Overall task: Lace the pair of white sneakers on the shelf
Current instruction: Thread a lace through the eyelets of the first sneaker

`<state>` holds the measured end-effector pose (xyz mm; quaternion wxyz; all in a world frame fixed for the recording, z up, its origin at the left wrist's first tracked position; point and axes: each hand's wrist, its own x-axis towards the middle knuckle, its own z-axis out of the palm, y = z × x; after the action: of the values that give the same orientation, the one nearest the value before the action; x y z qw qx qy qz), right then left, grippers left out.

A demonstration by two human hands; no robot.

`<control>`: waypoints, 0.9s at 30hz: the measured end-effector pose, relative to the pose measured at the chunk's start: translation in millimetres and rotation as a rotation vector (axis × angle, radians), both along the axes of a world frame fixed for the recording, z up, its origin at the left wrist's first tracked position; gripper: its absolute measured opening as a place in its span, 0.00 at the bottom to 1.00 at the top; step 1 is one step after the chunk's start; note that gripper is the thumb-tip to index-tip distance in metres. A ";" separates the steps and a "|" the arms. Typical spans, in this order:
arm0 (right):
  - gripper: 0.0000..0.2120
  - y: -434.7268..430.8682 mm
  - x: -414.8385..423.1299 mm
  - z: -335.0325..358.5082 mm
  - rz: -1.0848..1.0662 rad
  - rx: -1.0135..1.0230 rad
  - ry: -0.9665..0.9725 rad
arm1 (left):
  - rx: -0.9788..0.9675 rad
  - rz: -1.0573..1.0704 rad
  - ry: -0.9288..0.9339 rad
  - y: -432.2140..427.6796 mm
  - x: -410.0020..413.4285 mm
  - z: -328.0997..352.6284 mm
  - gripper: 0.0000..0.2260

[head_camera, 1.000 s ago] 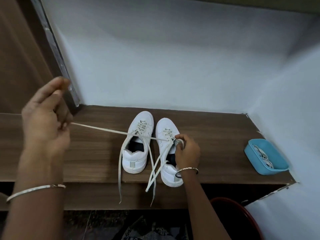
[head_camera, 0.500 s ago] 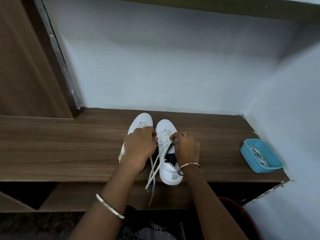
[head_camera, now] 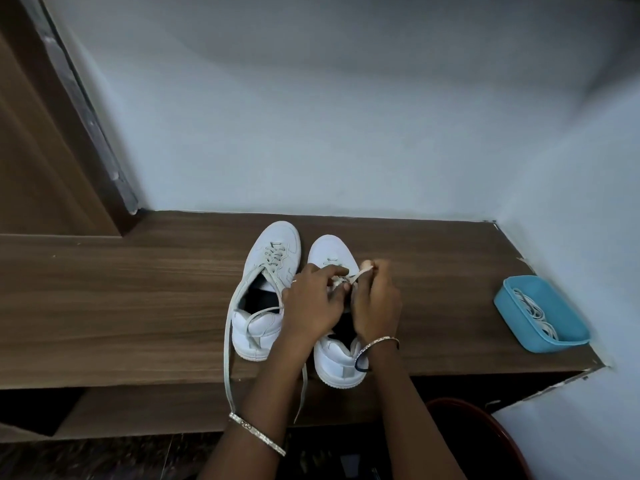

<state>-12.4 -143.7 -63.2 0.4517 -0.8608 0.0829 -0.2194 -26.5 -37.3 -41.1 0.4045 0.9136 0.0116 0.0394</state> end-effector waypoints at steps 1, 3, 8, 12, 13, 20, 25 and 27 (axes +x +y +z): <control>0.11 -0.7 3.3 0.2 -0.013 0.000 0.010 | -0.011 0.002 -0.007 -0.2 2.4 -2.9 0.12; 0.21 -3.1 8.3 2.6 -0.029 0.000 0.031 | -0.032 0.001 -0.035 0.0 5.8 -7.5 0.11; 0.51 -15.2 20.4 13.8 -0.111 0.372 0.325 | -0.100 0.004 -0.025 3.9 16.4 -12.2 0.08; 0.50 -27.8 26.0 24.5 -0.018 0.885 0.525 | -0.184 0.010 0.044 8.9 24.0 -8.2 0.03; 0.50 -32.2 26.8 26.0 0.004 0.937 0.551 | -0.200 0.014 0.050 10.0 25.5 -7.8 0.03; 0.37 -58.5 24.5 25.4 0.008 0.979 0.616 | -0.155 -0.014 0.056 17.5 32.6 -3.7 0.05; 0.16 -61.6 21.1 23.4 0.146 1.104 0.430 | -0.103 -0.094 0.074 15.4 33.1 -5.4 0.03; 0.11 -60.9 18.3 25.7 0.219 1.167 0.408 | -0.099 -0.128 0.059 14.1 31.5 -5.3 0.02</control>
<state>5.8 -204.6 -37.5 0.8422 -0.5004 0.1850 0.0780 5.0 -23.2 -46.4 0.4502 0.8922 -0.0330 -0.0141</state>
